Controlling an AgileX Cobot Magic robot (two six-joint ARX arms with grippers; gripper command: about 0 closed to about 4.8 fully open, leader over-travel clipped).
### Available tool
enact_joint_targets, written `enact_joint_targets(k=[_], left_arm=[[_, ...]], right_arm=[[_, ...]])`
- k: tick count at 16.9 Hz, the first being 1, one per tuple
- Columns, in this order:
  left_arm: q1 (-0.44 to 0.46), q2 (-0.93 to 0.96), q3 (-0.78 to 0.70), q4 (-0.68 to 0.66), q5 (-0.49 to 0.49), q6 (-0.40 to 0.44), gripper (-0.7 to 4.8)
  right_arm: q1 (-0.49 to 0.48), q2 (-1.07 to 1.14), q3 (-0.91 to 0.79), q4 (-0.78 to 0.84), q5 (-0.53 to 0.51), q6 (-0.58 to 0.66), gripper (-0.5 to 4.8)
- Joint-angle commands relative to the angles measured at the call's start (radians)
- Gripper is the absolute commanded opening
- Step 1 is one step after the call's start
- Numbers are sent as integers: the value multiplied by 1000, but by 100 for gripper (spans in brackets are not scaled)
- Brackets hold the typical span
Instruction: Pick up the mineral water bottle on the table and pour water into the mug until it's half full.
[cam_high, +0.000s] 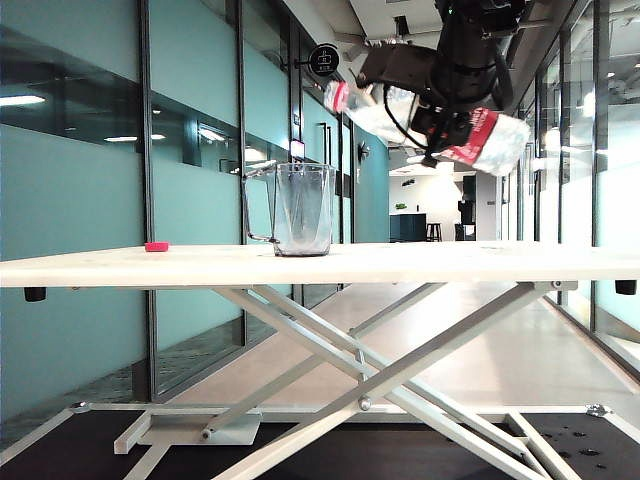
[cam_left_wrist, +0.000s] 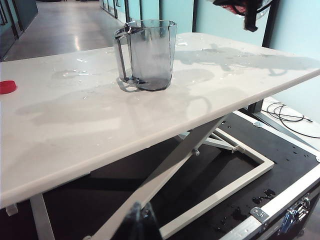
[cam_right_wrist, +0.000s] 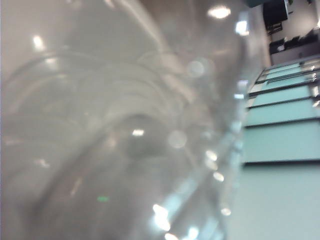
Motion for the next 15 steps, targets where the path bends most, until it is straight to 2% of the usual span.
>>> enact_joint_targets(k=[1, 4, 15], left_arm=[[0, 0, 2, -12, 0, 5, -5], [0, 0, 2, -20, 0, 5, -5], [0, 0, 2, -29, 0, 23, -5]], right_arm=[[4, 1, 18, 82, 22, -97, 63], [4, 36, 42, 77, 73, -175, 63], [5, 43, 43, 104, 84, -378, 67]])
